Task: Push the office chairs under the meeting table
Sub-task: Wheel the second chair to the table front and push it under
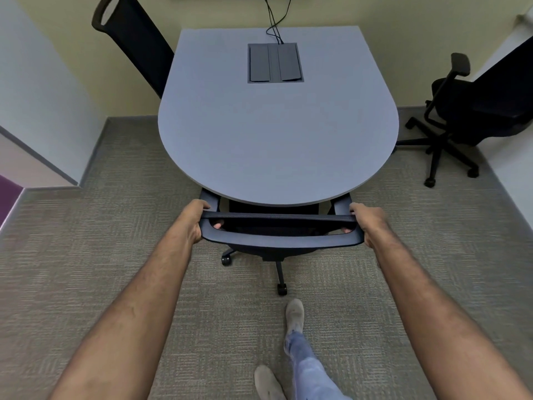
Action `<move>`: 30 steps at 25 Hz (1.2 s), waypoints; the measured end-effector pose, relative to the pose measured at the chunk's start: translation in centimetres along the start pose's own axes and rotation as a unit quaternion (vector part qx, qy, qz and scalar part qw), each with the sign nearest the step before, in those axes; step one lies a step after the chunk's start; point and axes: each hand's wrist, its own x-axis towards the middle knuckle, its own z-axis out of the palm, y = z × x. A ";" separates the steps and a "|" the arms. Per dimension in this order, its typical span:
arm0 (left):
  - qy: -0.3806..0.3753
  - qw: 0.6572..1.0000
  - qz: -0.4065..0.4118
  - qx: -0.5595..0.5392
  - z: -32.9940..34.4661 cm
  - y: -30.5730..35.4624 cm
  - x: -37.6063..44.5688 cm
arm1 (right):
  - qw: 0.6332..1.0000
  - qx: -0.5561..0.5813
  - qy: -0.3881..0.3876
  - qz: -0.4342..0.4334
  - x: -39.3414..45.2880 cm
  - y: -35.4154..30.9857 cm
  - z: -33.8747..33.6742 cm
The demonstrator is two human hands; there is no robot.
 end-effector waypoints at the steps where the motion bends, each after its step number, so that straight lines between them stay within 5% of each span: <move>1: 0.001 1.000 -0.001 -0.006 -0.1 -0.1 -0.2 | 1.000 -0.015 -0.003 -0.003 -0.3 0.0 -0.1; 4: 0.057 0.998 0.036 0.002 0.0 -0.7 -1.1 | 0.987 -0.144 0.002 -0.065 -1.6 0.0 -0.9; 6: 0.139 0.977 0.128 0.101 0.4 -2.0 -2.6 | 0.952 -0.261 0.025 -0.156 -3.1 0.7 -1.2; 9: 0.198 0.880 0.323 0.286 1.0 -5.2 -4.0 | 0.895 -0.296 0.069 -0.326 -5.3 2.3 -0.5; 12: 0.213 0.798 0.454 0.333 1.4 -6.5 -4.2 | 0.880 -0.287 0.089 -0.369 -5.5 2.6 -0.2; 30: 0.236 0.799 0.412 0.370 2.1 -5.8 -5.0 | 0.895 -0.278 0.088 -0.339 -4.6 2.1 0.0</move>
